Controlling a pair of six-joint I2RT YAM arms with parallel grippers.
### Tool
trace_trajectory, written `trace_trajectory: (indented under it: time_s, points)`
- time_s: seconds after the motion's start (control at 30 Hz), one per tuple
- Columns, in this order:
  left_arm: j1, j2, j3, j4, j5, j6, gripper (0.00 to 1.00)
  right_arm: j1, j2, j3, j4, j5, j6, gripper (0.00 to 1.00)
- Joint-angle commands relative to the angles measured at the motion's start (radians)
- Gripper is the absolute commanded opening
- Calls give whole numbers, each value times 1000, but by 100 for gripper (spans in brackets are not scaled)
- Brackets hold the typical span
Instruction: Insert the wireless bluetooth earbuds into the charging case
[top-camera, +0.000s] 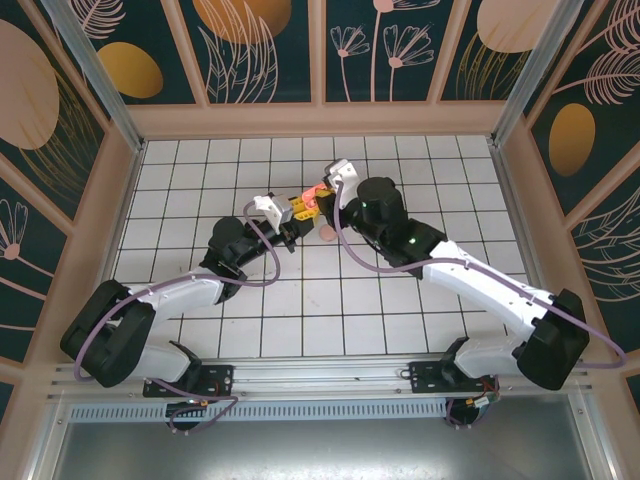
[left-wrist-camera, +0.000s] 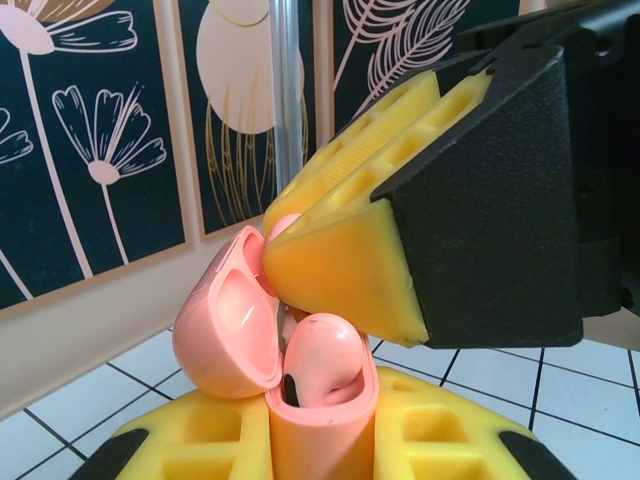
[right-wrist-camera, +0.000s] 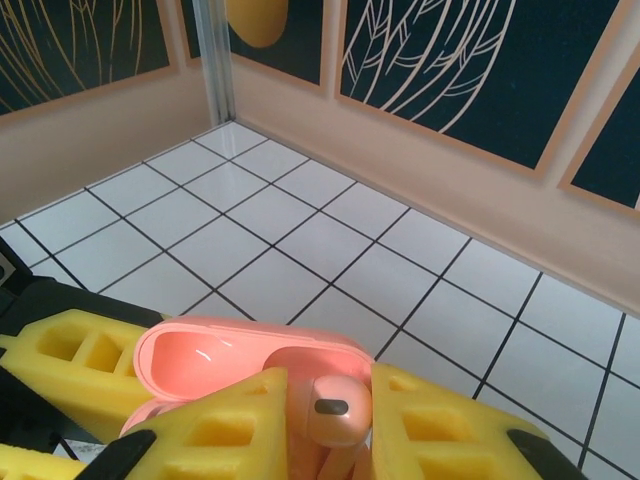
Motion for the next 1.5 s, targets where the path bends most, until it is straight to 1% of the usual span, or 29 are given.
trace_trajectory:
  time_s: [0.0,0.53,0.67,0.97,1.17,1.47]
  points:
    - [-10,-16,52,119,29,-14,0,45,41,14,-125,-75,-22,23]
    - [-10,-16,57,106,25,-16,0,54,58,40,-143,-16,-16,30]
    - [-10,-15,61,95,10,-13,0,53,50,34,-142,-13,-12,35]
    - [-10,-8,68,86,2,-10,0,51,28,18,-147,10,-9,37]
    - [-9,-1,78,70,-7,-10,0,51,8,7,-155,27,-1,43]
    - [-10,7,84,66,-12,-11,0,47,-15,-4,-165,36,4,47]
